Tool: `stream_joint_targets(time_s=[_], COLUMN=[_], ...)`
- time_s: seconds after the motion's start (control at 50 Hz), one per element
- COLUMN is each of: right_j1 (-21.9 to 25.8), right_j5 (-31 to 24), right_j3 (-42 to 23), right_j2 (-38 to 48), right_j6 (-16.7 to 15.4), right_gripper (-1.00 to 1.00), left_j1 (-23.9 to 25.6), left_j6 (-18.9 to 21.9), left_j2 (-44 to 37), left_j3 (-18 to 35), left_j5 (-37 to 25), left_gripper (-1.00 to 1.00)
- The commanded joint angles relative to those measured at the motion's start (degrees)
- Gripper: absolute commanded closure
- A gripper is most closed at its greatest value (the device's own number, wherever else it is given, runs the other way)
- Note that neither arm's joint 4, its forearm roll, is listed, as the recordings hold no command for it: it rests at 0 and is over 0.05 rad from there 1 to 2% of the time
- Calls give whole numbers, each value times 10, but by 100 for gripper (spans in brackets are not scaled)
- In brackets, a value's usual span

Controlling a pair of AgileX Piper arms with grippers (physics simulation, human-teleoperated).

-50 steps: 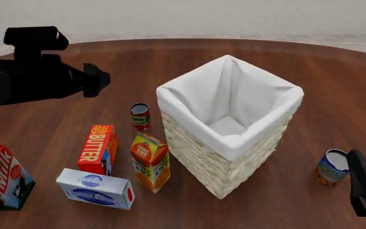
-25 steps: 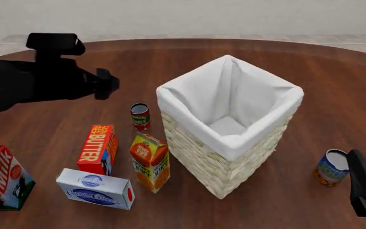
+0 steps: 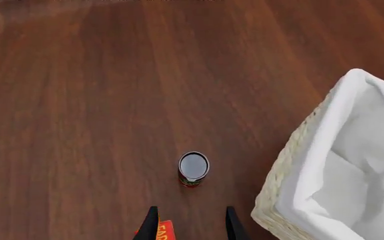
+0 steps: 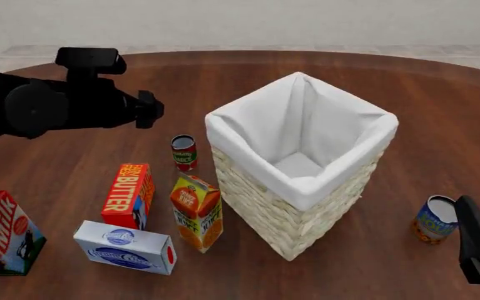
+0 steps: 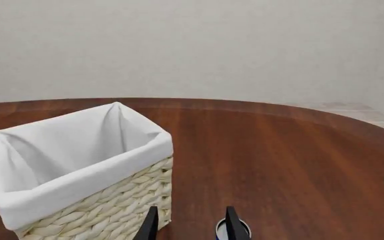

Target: Pick up the tomato sauce, and put it in the basket.

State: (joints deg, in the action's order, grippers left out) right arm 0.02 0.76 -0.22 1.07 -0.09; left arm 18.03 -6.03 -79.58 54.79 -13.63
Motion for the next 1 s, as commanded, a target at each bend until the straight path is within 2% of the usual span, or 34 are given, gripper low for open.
stream_joint_targets(time_s=[0.02, 1.0], right_j1=[0, 0], right_j5=[-2, 13], right_j3=[0, 1], right_j2=[-2, 12], right_j6=[1, 1], right_gripper=[-100, -100], left_j1=[-6, -15], left_j6=[0, -8], left_j2=[-27, -145], left_j3=[10, 31], left_j5=[12, 69], left_gripper=[-100, -100])
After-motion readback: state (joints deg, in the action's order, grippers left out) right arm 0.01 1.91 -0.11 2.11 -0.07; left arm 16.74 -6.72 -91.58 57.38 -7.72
